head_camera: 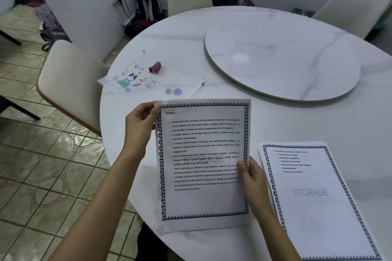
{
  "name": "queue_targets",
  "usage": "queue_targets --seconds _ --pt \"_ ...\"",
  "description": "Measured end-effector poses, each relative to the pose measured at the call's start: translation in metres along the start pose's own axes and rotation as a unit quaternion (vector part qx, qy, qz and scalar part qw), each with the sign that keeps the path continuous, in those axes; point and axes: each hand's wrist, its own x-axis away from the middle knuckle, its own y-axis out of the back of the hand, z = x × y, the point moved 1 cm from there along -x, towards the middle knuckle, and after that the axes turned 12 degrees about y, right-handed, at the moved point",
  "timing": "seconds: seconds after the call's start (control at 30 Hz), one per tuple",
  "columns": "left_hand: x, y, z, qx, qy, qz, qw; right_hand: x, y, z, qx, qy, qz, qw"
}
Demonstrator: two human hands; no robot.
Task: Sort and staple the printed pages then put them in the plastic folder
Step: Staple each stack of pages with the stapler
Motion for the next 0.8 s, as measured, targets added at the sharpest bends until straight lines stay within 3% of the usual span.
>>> queue_targets --seconds 0.5,0.8 --pt "-0.140 0.063 0.015 -0.130 0.038 0.039 0.990 -0.049 -0.101 0.001 0.066 -0.071 -0.066 0.993" --pt "-0.193 0.085 0.033 -0.199 0.076 0.067 0.975 -0.123 -0.134 0.016 0.094 -0.079 -0.102 0.987"
